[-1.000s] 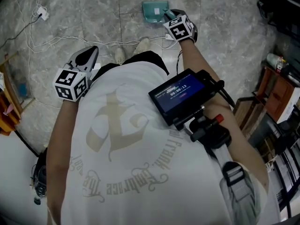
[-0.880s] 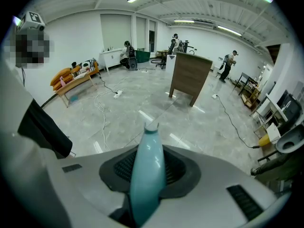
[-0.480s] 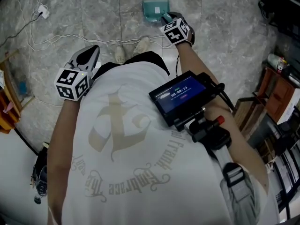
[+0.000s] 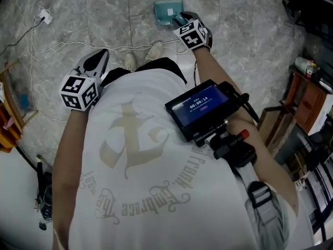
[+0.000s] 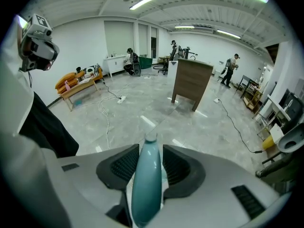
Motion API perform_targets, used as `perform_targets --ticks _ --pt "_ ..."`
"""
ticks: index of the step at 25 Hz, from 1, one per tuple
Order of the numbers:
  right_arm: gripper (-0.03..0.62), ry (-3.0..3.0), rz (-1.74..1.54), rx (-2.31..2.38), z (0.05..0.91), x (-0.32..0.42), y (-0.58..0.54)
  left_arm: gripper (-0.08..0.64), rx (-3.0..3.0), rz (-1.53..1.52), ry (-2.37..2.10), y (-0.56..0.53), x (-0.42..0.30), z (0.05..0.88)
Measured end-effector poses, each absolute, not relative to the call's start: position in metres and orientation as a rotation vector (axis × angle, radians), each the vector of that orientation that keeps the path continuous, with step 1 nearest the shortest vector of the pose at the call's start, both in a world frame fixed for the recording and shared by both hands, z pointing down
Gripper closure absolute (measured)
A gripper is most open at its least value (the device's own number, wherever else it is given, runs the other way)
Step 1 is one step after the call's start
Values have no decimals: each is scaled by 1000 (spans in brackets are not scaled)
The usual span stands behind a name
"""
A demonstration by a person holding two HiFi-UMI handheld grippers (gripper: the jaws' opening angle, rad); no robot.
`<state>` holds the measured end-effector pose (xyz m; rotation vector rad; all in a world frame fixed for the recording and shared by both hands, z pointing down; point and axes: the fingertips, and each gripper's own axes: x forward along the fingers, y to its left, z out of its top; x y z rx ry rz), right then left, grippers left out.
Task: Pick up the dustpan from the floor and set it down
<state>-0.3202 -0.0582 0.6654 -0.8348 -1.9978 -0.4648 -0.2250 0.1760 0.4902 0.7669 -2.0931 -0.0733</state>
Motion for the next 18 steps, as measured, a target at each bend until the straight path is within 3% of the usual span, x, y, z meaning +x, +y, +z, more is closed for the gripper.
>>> perform_targets --ticks 15,18 --pt "428 -2127 -362 -729 619 -329 -71 548 886 -70 -2099 168 -275 494" --pt "490 -2187 -334 -699 593 -325 -69 548 919 -67 -2122 174 -285 487"
